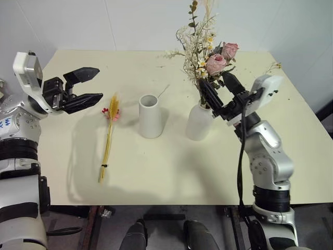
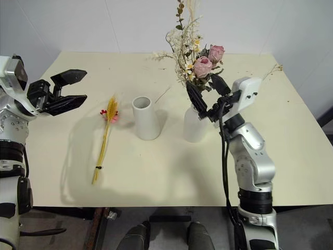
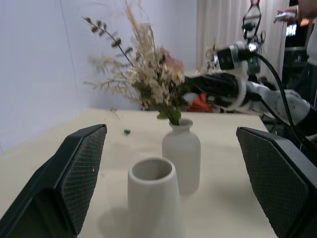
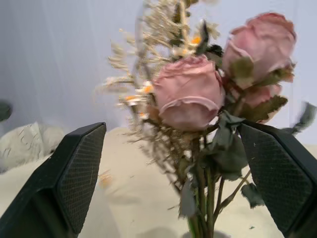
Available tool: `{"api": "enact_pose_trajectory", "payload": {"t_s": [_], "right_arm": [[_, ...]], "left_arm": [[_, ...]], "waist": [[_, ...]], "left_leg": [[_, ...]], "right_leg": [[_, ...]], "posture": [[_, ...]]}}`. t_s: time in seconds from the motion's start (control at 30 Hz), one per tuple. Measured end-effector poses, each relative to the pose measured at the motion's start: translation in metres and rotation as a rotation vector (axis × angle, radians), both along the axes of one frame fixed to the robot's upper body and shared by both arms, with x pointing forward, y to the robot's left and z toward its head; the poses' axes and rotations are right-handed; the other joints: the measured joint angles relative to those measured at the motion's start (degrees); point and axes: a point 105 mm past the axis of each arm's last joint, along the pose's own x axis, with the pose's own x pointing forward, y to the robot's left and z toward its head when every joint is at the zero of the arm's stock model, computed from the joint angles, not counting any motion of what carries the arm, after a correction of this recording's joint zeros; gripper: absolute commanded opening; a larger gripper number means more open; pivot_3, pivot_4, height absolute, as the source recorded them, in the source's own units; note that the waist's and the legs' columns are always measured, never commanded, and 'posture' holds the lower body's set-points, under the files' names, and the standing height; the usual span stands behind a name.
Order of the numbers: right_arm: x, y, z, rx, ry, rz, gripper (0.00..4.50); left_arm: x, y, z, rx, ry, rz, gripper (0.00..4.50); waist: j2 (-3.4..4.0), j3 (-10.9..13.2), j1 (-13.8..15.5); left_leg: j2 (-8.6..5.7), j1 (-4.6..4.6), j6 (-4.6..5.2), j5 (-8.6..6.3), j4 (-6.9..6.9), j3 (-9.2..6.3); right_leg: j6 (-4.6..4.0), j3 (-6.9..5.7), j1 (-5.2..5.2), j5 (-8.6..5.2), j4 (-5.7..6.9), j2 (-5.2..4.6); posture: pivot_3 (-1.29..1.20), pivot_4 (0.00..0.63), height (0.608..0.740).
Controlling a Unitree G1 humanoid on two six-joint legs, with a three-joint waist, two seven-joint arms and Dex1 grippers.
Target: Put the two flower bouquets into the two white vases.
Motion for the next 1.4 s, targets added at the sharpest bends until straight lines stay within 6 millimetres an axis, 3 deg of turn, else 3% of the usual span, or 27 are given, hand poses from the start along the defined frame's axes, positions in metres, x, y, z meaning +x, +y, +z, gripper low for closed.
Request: {"api": "enact_pose_trajectory", "payload": {"t_s": [0.37,0.57,0.73,0.93,1.07,1.4], "right_arm": [[-0.05,-0.022,-0.004,-0.266,0.043,0.177,4.48],[-0.071,-0.026,-0.008,-0.444,0.104,0.4,4.48],[-0.069,-0.043,-0.009,-0.504,0.189,0.517,4.48],[-0.061,-0.051,-0.006,-0.596,0.208,0.597,4.48],[-0.051,-0.053,-0.007,-0.638,0.232,0.612,4.48],[-0.04,-0.054,-0.007,-0.665,0.229,0.623,4.48]], "left_arm": [[0.003,0.002,-0.001,0.037,-0.048,0.052,4.5],[0.023,0.012,-0.003,-0.019,-0.029,0.334,4.5],[0.029,0.018,-0.041,-0.014,0.123,0.571,4.5],[0.01,0.009,-0.067,0.039,0.247,0.725,4.5],[-0.004,0.0,-0.095,0.124,0.411,0.829,4.5],[-0.011,-0.001,-0.132,0.22,0.649,1.015,4.5]], "waist": [[-0.01,0.0,0.0],[-0.02,0.0,0.0],[-0.02,0.0,0.0],[-0.02,0.0,0.1],[-0.03,0.0,0.1],[-0.03,0.0,0.1]], "left_leg": [[0.01,0.02,0.01,0.0,0.03,0.01],[0.0,0.03,0.02,-0.01,0.08,0.03],[0.0,0.04,0.01,-0.02,0.13,0.06],[-0.01,0.04,-0.09,-0.08,0.19,0.11],[-0.01,0.04,-0.13,-0.11,0.21,0.14],[-0.04,0.02,-0.2,-0.15,0.26,0.14]], "right_leg": [[-0.05,0.0,0.05,-0.02,-0.1,0.0],[0.04,0.03,0.14,0.03,-0.16,-0.04],[0.09,0.09,0.16,0.06,-0.17,-0.04],[0.09,0.15,0.17,0.06,-0.26,-0.06],[0.09,0.18,0.16,0.06,-0.3,-0.05],[0.07,0.18,0.17,0.05,-0.35,-0.05]], "posture": [[0.0,0.15,0.74],[0.0,0.15,0.74],[0.0,0.15,0.74],[0.0,0.15,0.74],[0.0,0.15,0.74],[0.0,0.15,0.74]]}}
